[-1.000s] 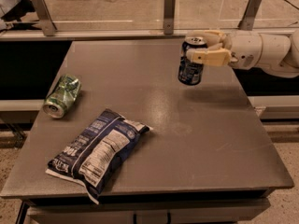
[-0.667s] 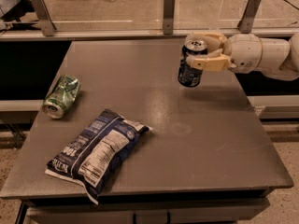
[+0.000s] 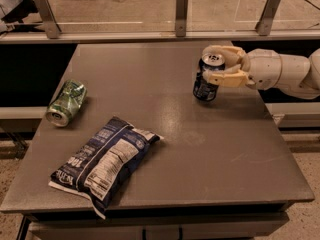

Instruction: Place pepsi can upright

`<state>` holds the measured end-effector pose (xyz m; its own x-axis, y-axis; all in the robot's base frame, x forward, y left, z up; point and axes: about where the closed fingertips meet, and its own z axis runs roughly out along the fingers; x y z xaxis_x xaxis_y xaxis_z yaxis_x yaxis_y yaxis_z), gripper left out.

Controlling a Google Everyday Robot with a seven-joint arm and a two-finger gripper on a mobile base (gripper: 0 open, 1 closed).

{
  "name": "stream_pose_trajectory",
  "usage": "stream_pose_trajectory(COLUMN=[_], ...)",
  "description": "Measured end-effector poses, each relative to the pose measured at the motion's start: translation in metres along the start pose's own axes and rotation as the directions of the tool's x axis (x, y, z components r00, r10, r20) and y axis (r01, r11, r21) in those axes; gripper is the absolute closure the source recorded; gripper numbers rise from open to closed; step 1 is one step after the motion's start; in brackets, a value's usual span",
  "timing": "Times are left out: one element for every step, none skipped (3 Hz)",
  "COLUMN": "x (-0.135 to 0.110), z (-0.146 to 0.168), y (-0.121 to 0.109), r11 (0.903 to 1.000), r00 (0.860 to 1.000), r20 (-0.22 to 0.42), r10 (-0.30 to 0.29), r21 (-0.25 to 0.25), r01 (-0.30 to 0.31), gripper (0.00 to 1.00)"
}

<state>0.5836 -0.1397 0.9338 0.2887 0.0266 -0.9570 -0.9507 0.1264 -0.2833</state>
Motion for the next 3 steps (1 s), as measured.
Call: stream_pose_trajectory(x=[0.0079,0.0125,0.0142], z=[-0.0037,-0.0052,-0.0068], y=[0.0021,0.0036,0.0039], r11=[0.9999,1.0,1.0], r00=[1.0,0.999,0.999], r20=[-0.018,-0.042,-0.052], r10=[0.012,0.005,-0.001], r21=[0.006,0.002,0.001], r01=[-0.012,-0.005,0.001], gripper=[0.58,0.35,0.12])
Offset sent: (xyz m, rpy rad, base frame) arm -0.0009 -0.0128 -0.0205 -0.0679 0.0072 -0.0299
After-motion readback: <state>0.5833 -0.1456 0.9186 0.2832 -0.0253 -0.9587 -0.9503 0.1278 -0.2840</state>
